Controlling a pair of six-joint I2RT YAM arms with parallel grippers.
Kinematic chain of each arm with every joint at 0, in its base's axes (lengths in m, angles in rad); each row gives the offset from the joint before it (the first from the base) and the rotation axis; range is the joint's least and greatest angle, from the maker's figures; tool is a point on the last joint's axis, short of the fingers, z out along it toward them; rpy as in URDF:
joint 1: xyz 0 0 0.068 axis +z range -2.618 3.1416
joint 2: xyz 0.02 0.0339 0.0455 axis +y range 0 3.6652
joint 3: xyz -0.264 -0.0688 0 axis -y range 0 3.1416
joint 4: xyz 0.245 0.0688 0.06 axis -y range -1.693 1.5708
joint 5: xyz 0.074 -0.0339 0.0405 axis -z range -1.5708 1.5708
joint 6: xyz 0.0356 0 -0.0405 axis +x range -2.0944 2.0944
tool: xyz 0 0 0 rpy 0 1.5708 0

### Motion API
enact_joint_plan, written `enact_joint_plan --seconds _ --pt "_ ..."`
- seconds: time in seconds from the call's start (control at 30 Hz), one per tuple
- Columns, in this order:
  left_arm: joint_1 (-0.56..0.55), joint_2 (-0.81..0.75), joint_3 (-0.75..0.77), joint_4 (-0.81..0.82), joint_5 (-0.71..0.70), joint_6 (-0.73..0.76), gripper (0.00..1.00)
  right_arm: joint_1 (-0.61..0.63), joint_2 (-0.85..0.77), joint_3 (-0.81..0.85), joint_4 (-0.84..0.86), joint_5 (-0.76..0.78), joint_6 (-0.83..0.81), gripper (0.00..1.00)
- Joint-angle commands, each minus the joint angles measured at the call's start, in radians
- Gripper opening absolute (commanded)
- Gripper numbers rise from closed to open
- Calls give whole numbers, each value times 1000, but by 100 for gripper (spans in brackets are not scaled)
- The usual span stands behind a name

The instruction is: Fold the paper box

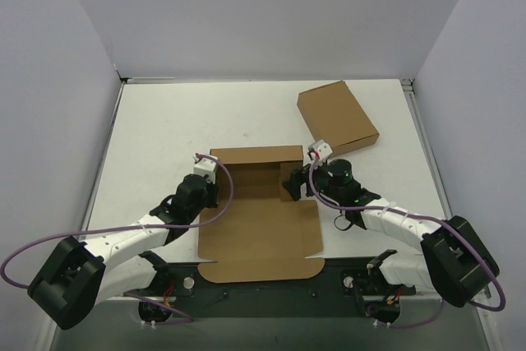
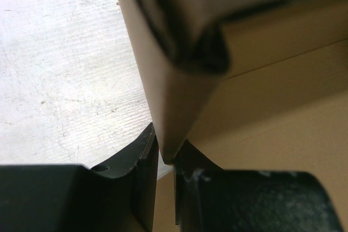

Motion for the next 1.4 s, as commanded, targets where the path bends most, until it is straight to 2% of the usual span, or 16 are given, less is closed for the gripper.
enact_joint_plan --seconds 0.0,0.2,0.43,0.5,0.57,0.6,0.63,0.8,0.87,1.07,1.27,1.37 --pt "-12 2 29 65 112 19 22 -16 60 60 129 -56 -31 78" --pt "-10 5 30 65 108 19 22 -16 92 77 129 -28 -25 58" --pt "-10 16 38 68 105 24 22 14 83 71 103 75 -17 44" --pt "-12 22 46 67 111 24 24 42 85 75 91 148 -20 39" --pt "-13 25 58 60 114 22 33 68 89 81 71 186 -22 36" --pt "-13 25 63 59 114 19 37 73 91 84 65 208 -22 34" --pt "-13 22 64 57 120 19 48 77 95 84 63 234 -22 34" --pt "-13 -53 87 18 122 15 67 83 108 89 51 269 -11 33" --pt "-15 -106 93 -28 114 12 71 80 105 95 39 269 -11 31" --pt "-21 -272 133 -194 100 -5 76 82 106 103 20 269 -36 23" --pt "-67 -407 230 -383 34 -36 76 86 111 115 1 269 -62 22" --pt "-64 -408 326 -441 17 -45 77 91 112 118 -9 302 -76 22"
